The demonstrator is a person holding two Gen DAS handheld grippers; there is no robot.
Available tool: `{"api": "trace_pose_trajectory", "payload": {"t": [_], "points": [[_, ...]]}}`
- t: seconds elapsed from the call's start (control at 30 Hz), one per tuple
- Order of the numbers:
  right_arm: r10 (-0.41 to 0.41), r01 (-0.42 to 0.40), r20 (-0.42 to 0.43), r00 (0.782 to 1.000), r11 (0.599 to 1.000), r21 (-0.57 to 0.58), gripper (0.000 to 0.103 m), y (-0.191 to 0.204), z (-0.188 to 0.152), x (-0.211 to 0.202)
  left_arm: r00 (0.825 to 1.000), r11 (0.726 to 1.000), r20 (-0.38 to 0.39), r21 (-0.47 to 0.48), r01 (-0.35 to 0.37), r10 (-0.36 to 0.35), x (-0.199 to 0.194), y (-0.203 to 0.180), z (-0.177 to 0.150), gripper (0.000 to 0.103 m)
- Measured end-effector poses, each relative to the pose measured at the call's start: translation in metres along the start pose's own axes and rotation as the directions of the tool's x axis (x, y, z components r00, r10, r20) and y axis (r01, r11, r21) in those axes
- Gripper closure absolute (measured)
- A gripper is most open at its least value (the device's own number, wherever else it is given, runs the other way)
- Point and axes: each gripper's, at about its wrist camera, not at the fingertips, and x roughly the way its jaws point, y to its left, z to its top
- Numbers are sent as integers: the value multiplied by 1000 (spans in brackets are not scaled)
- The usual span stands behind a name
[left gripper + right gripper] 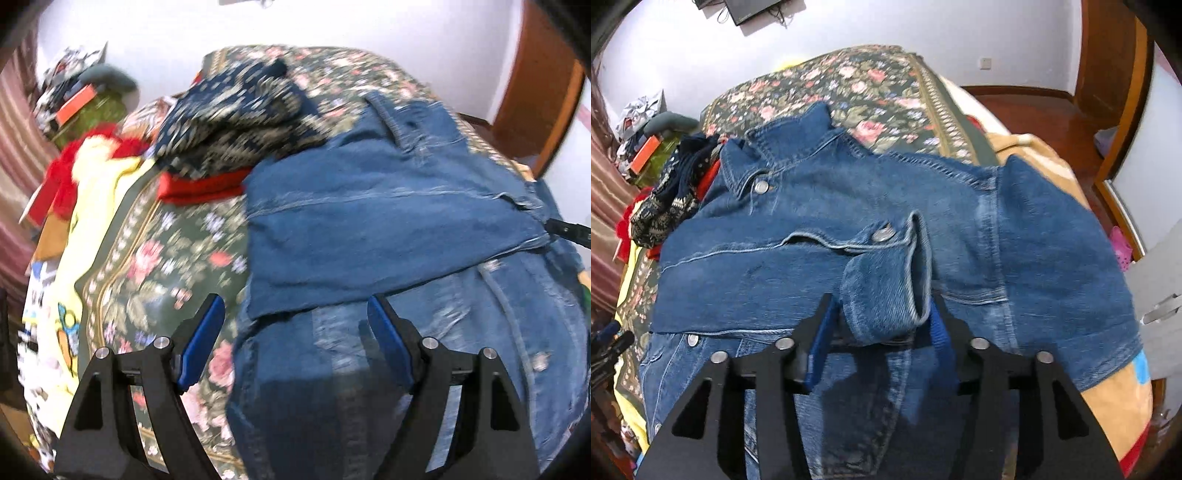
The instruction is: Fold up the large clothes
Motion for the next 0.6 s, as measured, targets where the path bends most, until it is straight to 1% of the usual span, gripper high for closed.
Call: {"api": "trace_pose_trajectory", "payload": {"t": [0.07, 0.13, 0.2, 0.33, 0.4, 0.5, 0.6], "points": [[-22, 22, 17, 1000, 1000, -1, 54, -8, 1, -10, 1000, 1000, 19, 25, 15, -16, -5, -13, 9, 23], [-27, 26, 42, 999, 1000, 13, 53, -20, 3, -25, 998, 998, 38, 51, 38, -40, -9, -27, 18, 23], [-34, 32, 70, 997, 999, 38, 46, -34, 5, -40, 997, 996, 51, 72, 59, -63, -13, -39, 27, 22], [-63, 48, 146, 987, 994, 102, 39, -64, 6, -71, 991, 988, 69, 112, 103, -111, -17, -64, 44, 22], [-84, 61, 161, 983, 988, 145, 35, -80, 6, -82, 987, 983, 76, 124, 134, -144, -18, -76, 53, 22], [-117, 78, 173, 978, 973, 216, 35, -105, 2, -92, 979, 975, 81, 137, 173, -185, -19, -94, 66, 22], [-138, 89, 157, 978, 954, 285, 34, -128, -5, -91, 975, 969, 85, 158, 192, -207, -21, -112, 73, 21]]}}
